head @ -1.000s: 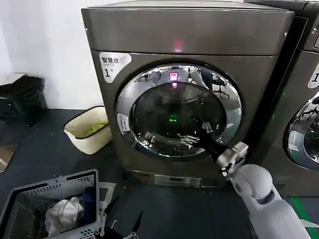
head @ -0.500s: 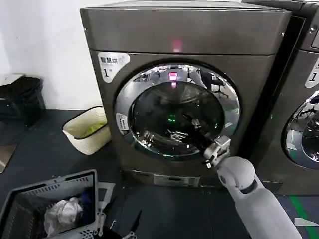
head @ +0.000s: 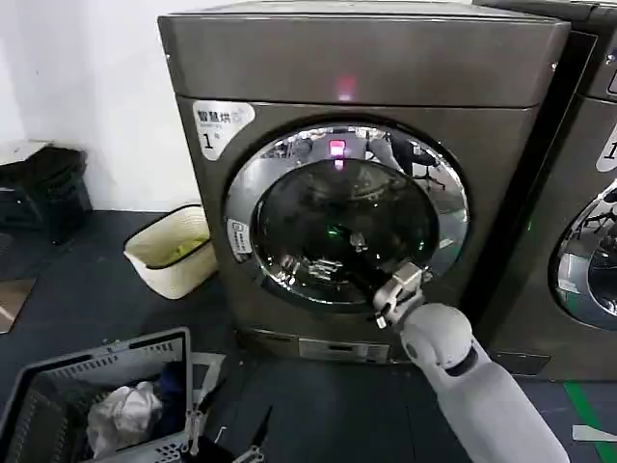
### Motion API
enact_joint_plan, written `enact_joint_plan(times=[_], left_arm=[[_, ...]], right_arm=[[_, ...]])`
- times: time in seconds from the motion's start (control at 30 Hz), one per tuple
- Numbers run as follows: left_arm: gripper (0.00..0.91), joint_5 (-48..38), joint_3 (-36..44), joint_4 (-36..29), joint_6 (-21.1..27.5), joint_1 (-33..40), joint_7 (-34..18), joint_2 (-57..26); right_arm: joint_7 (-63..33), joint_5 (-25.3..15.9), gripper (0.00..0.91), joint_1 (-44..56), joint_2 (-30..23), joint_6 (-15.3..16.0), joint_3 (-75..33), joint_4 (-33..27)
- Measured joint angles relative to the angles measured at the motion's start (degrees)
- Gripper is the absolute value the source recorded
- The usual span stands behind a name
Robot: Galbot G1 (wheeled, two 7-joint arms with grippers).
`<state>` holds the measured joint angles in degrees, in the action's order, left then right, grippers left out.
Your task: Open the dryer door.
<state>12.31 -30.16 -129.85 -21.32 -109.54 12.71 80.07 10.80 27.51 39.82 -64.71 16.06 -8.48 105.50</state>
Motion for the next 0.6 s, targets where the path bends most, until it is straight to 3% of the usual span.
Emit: enact_joint_plan(times=[0.6], left_arm=[[0.907, 0.2, -0.1, 0.4, 0.1, 0.4, 0.0, 0.8]], right_arm=[[-6.1, -2.1, 0.907, -2.6, -1.9, -0.7, 6.7, -0.8]])
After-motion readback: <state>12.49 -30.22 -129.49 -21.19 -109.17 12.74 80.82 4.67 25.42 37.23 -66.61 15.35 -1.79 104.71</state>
